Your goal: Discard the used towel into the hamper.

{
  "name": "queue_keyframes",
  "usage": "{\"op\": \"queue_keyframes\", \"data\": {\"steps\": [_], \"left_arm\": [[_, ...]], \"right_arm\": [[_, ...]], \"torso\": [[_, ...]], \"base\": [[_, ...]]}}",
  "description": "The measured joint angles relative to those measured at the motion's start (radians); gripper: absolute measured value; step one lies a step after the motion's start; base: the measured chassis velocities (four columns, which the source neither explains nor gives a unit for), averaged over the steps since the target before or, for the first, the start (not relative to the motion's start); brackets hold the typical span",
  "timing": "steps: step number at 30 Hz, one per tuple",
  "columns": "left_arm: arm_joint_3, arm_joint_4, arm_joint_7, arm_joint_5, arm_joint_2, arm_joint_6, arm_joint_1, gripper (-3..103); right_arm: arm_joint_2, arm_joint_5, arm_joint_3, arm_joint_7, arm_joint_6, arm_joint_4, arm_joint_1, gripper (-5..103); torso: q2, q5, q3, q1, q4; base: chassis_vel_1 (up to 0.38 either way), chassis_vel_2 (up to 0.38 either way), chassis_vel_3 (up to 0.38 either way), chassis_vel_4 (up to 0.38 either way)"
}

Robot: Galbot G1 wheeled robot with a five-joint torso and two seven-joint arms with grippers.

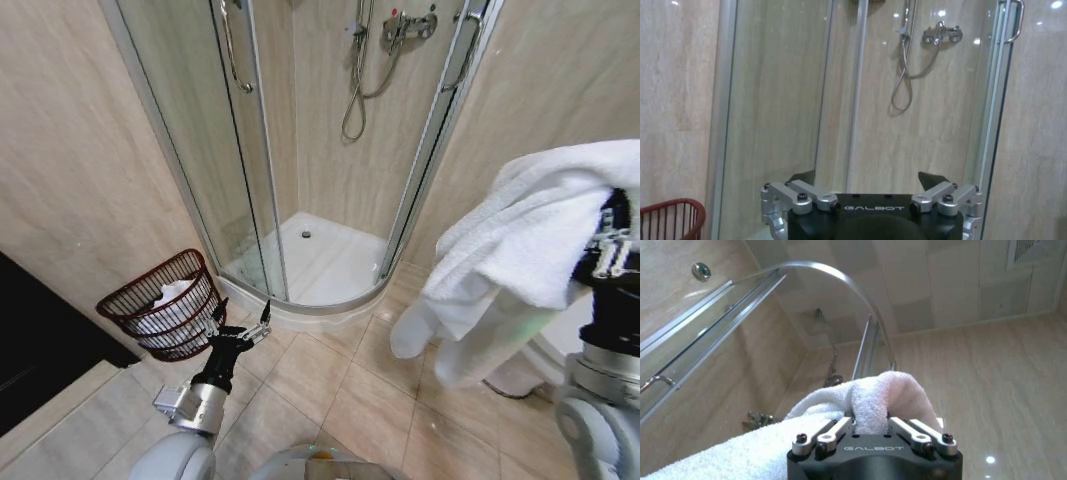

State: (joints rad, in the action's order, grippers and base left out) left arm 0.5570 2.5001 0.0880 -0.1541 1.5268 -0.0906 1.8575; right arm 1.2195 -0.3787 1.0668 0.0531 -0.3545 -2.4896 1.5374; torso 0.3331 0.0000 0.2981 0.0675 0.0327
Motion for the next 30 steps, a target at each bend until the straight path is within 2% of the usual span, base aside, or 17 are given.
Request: {"op": "queue_keyframes", "data": {"steps": [30], "left_arm": [[0.0, 0.0, 0.0, 0.0, 0.0, 0.0, 0.0, 100]], "right_arm": [[-0.01, -0.045, 0.036, 0.018, -0.06, -0.012, 0.004, 13]], "torso": [[0.125, 0.0001, 0.08, 0.045, 0.0]], "base": [[0.0, 0.0, 0.0, 0.0]]}}
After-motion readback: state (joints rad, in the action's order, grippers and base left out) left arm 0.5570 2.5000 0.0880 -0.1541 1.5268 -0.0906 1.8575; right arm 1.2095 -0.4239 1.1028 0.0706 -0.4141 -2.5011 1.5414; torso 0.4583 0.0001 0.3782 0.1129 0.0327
